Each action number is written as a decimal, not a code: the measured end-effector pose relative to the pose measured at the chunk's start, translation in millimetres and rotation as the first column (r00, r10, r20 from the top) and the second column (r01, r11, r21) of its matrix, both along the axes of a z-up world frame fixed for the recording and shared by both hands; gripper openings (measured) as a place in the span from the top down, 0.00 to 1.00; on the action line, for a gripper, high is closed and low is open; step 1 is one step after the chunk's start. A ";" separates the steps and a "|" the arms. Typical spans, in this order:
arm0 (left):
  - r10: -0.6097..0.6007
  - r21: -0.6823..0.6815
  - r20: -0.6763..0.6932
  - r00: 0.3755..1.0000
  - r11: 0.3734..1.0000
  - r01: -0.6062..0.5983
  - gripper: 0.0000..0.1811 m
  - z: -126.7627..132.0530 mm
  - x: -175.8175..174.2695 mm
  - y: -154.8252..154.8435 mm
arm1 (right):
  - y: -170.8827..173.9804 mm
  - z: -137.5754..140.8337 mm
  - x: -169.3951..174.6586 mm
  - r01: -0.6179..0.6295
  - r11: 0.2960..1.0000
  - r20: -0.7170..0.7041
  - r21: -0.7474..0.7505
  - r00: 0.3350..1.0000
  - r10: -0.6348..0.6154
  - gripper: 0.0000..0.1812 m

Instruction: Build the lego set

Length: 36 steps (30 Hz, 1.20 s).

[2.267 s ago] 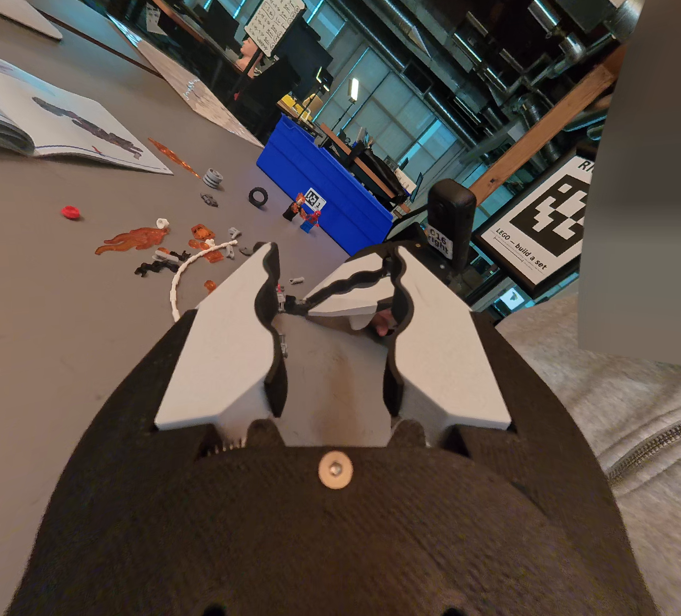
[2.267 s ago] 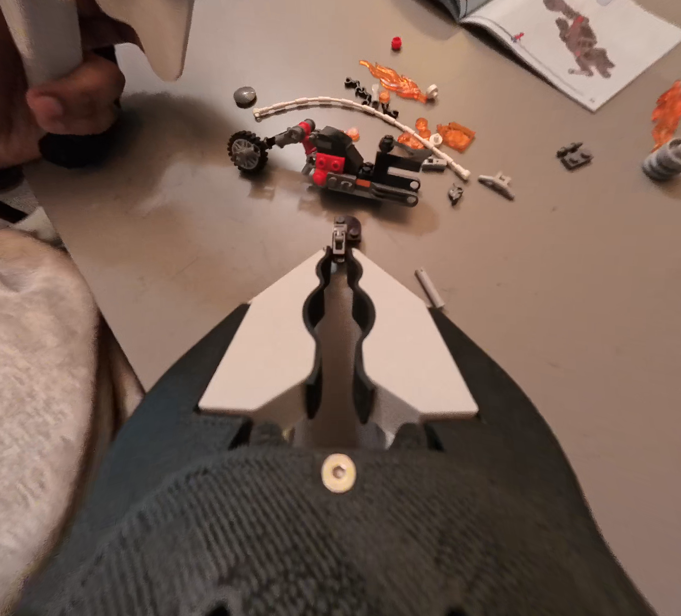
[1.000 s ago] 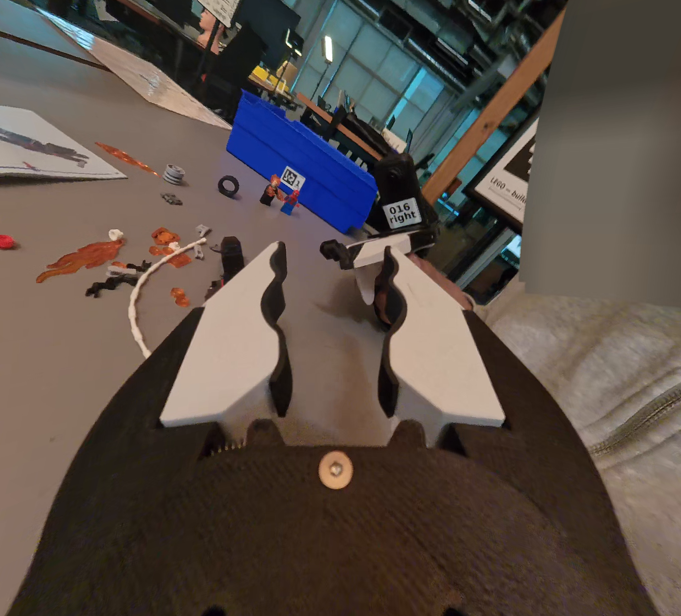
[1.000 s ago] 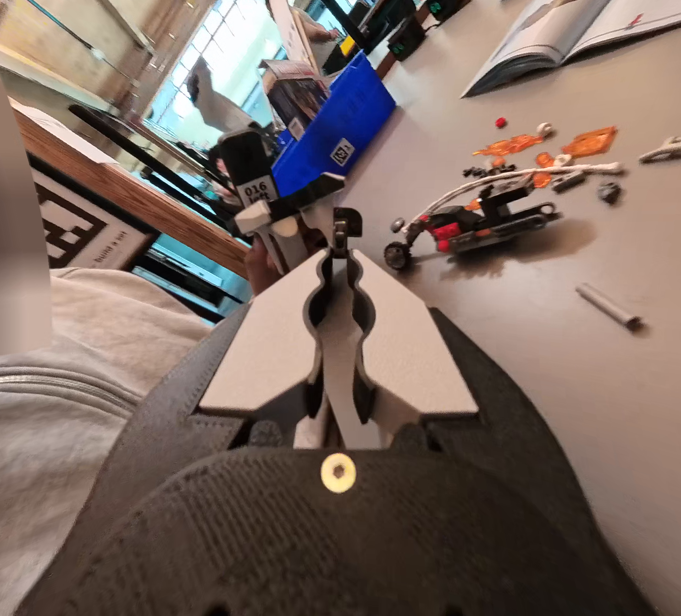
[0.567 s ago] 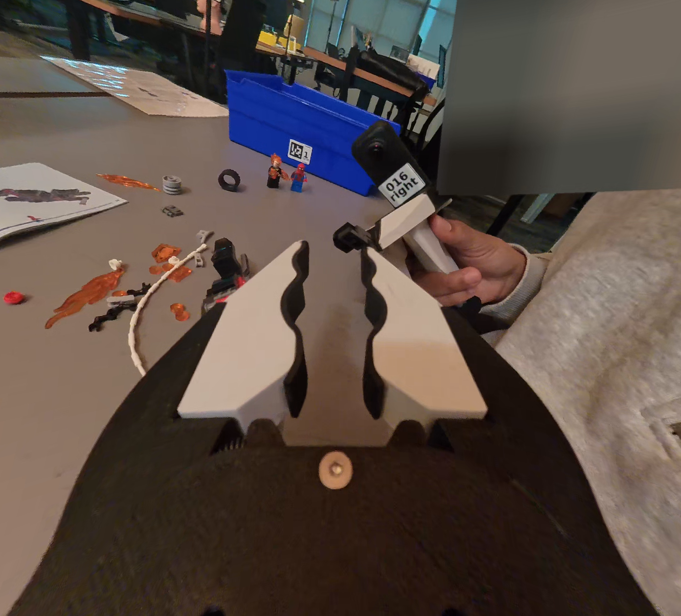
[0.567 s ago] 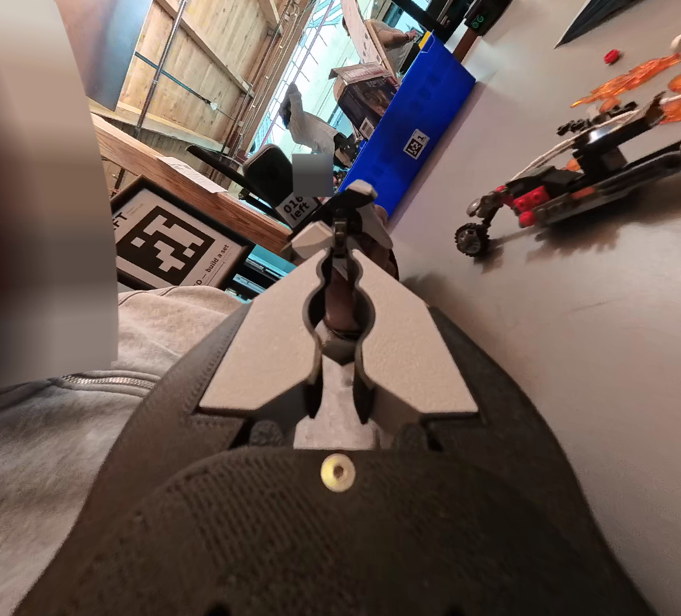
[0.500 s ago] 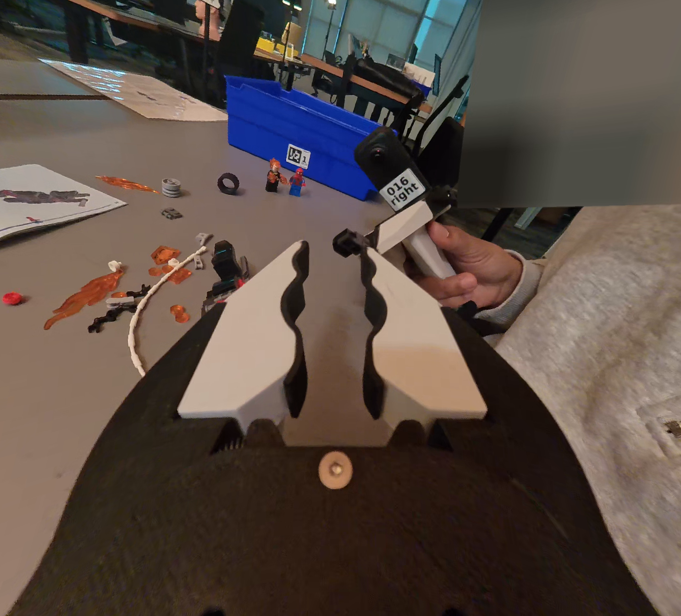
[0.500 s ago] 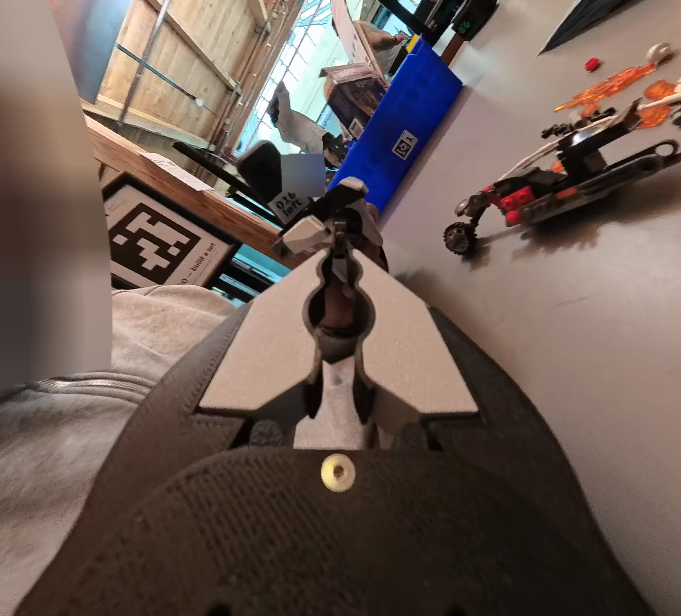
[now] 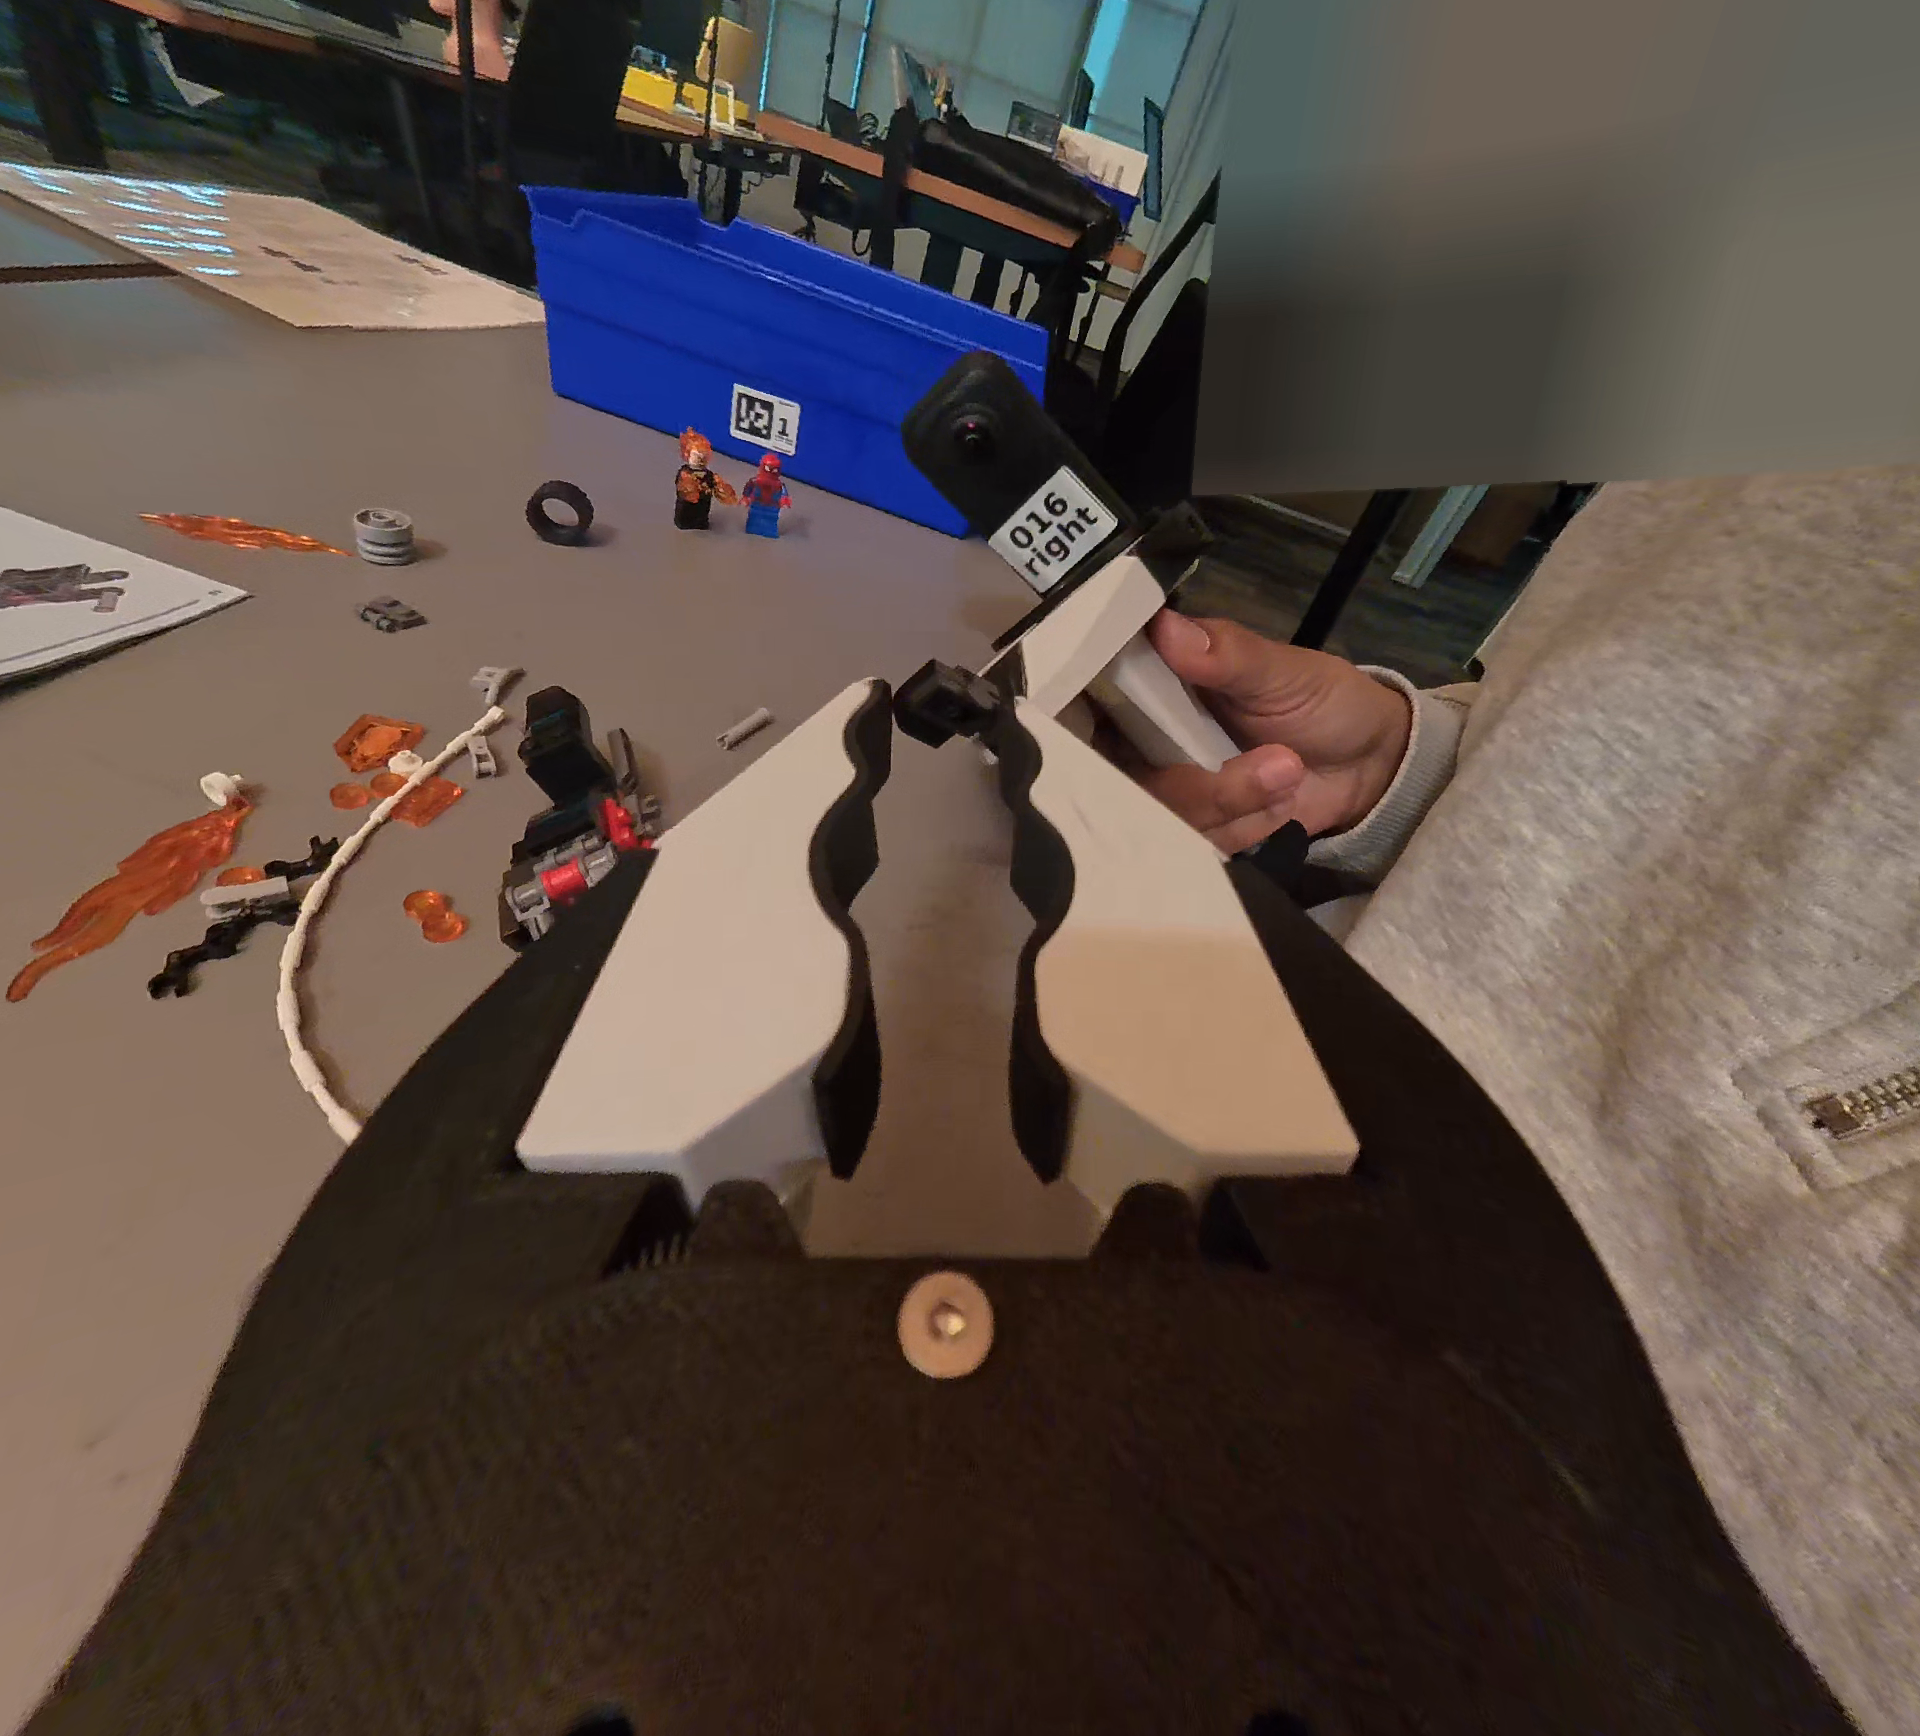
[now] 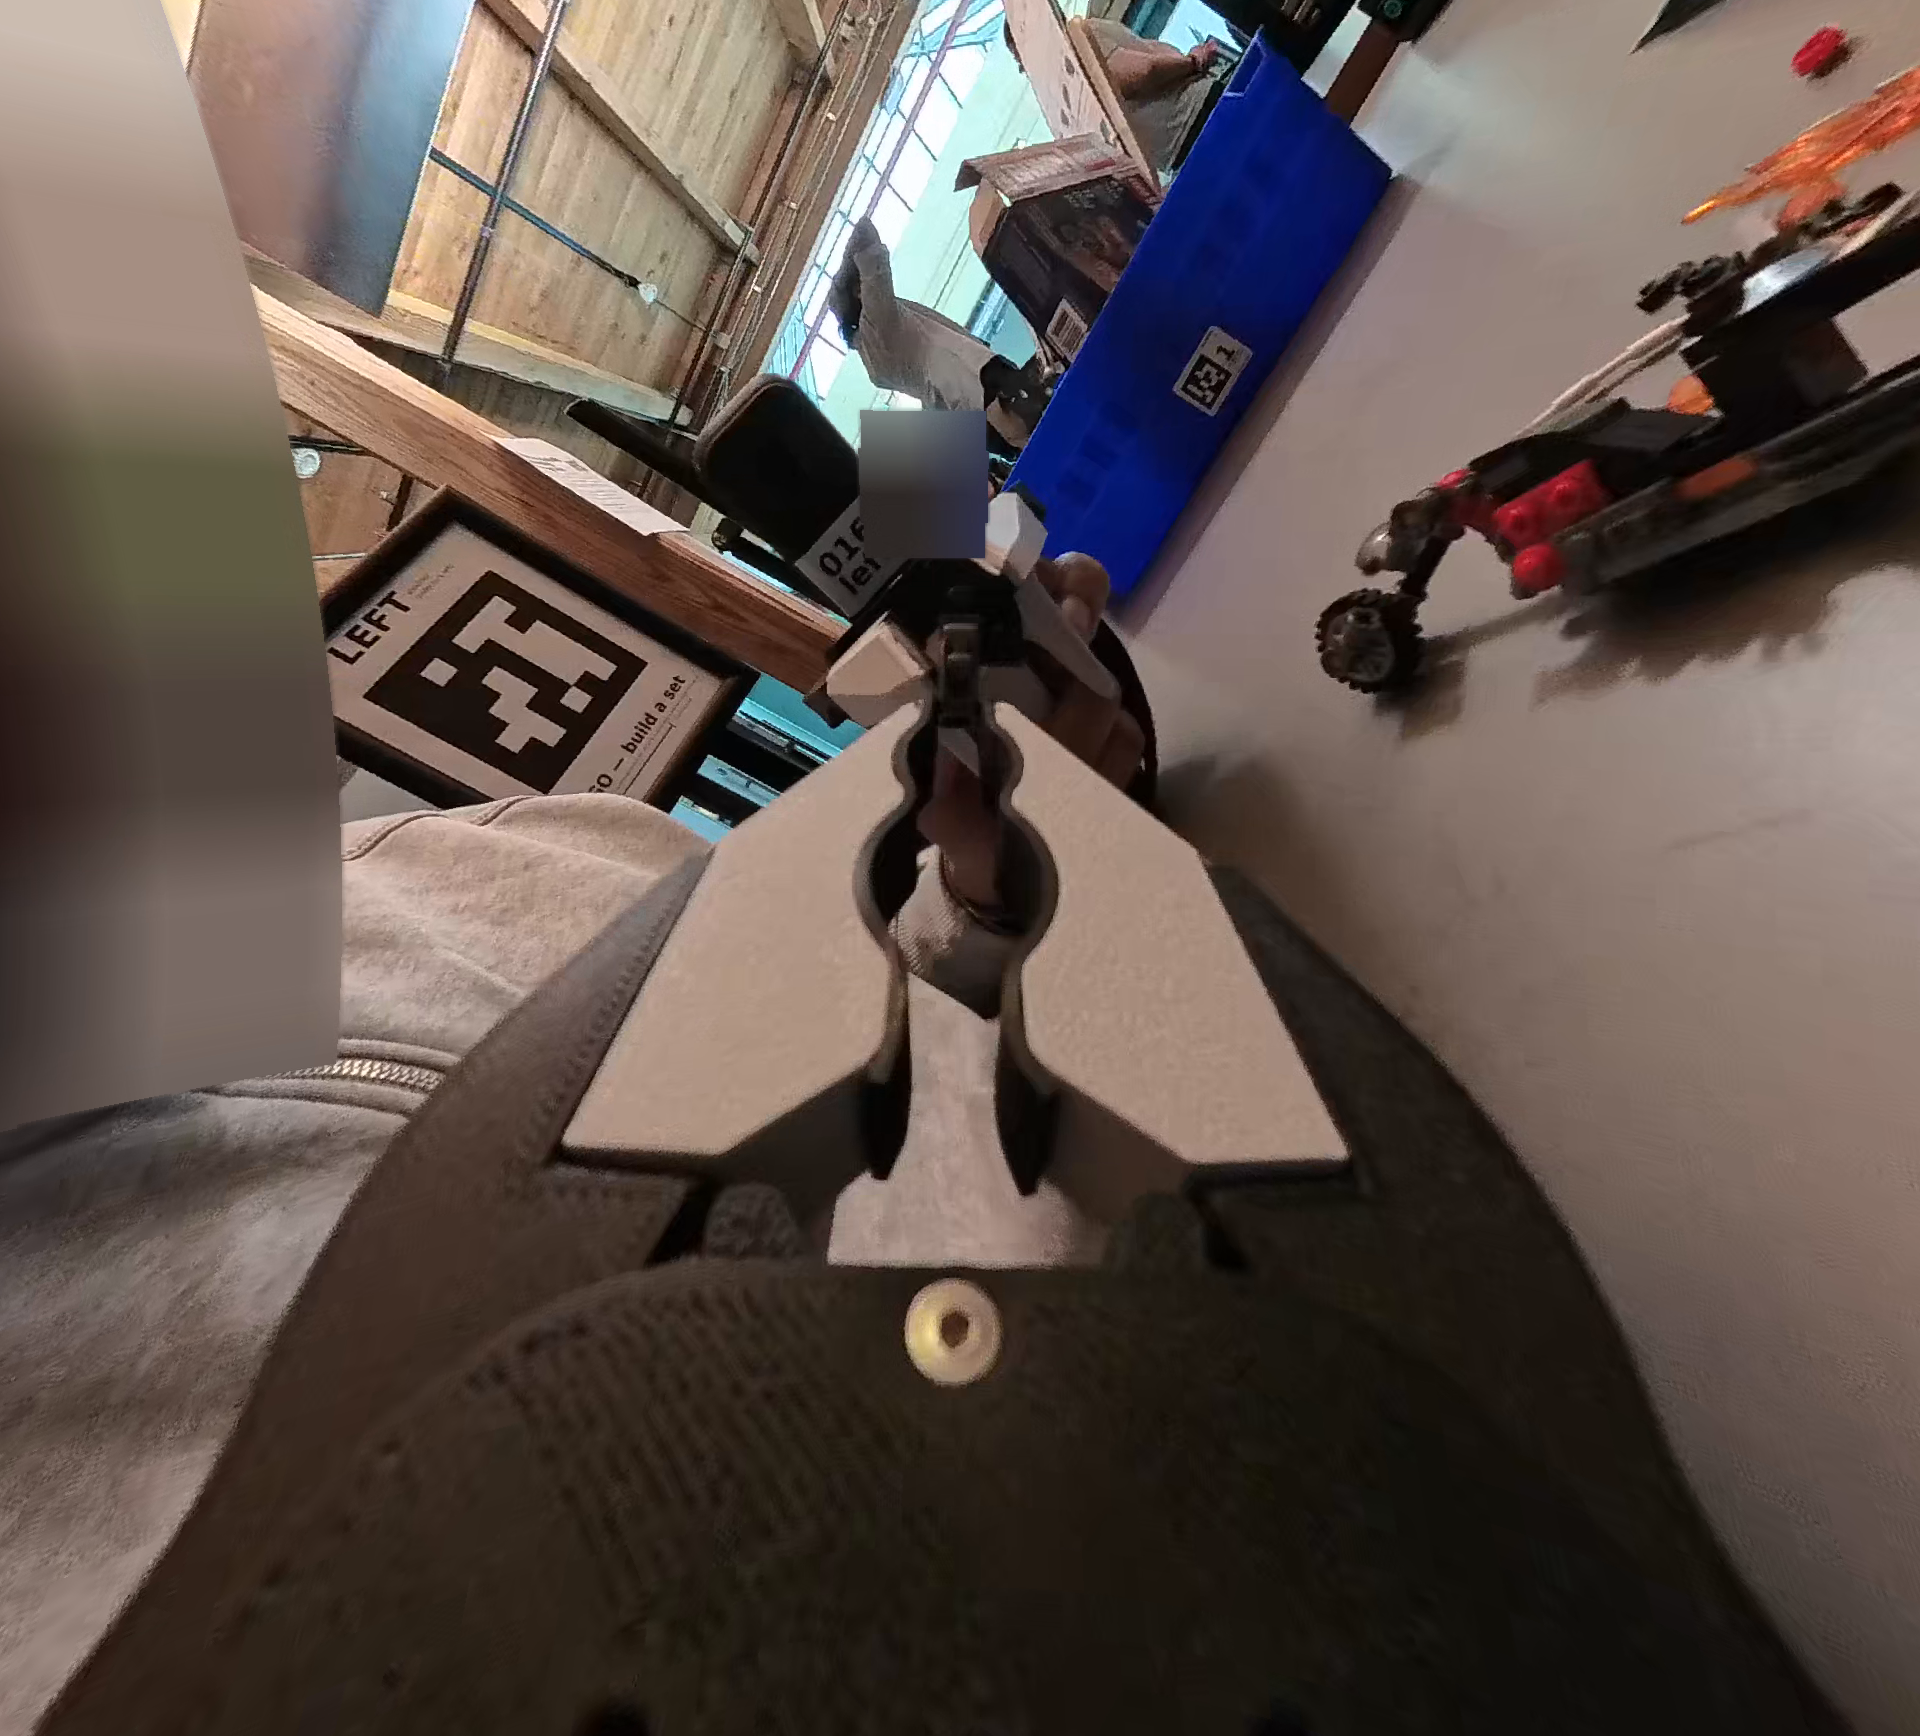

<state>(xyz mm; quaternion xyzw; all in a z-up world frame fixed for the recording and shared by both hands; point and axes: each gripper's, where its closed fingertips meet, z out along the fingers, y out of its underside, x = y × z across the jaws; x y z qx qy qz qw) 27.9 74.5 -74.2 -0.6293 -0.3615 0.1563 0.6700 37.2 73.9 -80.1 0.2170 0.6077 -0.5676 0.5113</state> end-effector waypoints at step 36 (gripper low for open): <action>-0.038 0.053 0.023 0.999 0.998 0.037 0.92 1.0 1.8 -0.6 | -5.3 -2.8 11.2 -0.079 0.997 0.025 0.000 0.997 0.079 0.98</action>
